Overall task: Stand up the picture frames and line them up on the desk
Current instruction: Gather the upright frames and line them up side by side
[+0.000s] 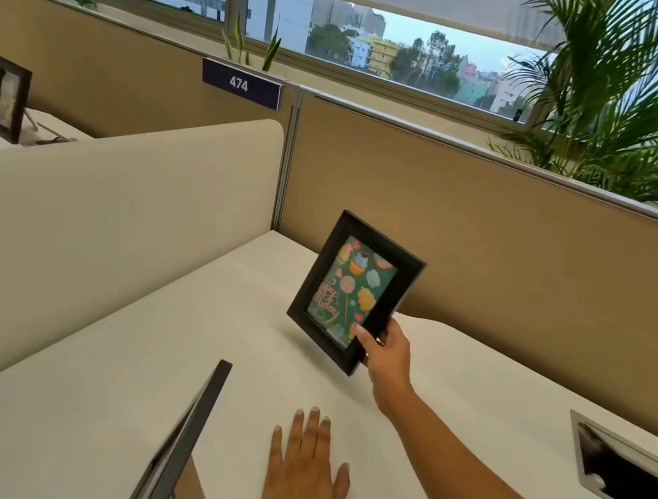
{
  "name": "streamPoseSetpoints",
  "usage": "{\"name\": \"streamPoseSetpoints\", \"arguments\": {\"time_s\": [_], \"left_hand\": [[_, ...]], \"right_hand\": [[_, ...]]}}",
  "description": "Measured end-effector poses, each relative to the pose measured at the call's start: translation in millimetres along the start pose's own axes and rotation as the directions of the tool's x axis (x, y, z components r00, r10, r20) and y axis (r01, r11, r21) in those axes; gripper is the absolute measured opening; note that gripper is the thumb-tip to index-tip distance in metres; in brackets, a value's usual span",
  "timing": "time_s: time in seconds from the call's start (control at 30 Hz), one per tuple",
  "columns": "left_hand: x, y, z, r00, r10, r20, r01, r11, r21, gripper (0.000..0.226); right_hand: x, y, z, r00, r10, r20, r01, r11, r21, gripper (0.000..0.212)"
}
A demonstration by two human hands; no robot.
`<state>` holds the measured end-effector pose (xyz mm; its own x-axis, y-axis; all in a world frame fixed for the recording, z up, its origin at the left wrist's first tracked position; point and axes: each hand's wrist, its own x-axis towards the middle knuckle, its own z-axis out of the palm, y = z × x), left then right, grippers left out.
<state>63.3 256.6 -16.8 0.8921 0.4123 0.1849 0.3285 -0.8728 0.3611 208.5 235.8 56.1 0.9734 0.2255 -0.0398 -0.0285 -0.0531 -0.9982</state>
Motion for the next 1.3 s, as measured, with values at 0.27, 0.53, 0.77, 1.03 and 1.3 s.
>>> {"name": "streamPoseSetpoints", "arguments": {"time_s": [0.27, 0.53, 0.77, 1.03, 1.3], "left_hand": [[14, -1, 11, 1.000, -0.012, -0.005, 0.012, 1.000, 0.002, 0.070], [18, -4, 17, 0.996, -0.013, -0.089, 0.018, 0.998, 0.055, 0.073], [18, -5, 14, 0.994, -0.006, -0.109, 0.014, 0.997, 0.076, 0.073], [20, -7, 11, 0.997, 0.025, -0.066, -0.018, 0.995, 0.098, 0.063], [19, -8, 9, 0.999, -0.019, 0.040, 0.016, 0.996, 0.084, 0.073]], "right_hand": [[53, 4, 59, 0.994, -0.010, 0.112, 0.016, 0.998, -0.055, 0.042], [70, 19, 100, 0.990, 0.027, 0.139, -0.019, 0.998, -0.059, 0.044], [75, 20, 113, 0.992, 0.016, 0.123, -0.009, 0.998, -0.064, 0.043], [77, 20, 118, 0.992, 0.009, 0.123, 0.005, 0.993, -0.118, 0.042], [65, 45, 107, 0.996, -0.015, 0.086, 0.028, 0.989, -0.146, 0.034]]}}
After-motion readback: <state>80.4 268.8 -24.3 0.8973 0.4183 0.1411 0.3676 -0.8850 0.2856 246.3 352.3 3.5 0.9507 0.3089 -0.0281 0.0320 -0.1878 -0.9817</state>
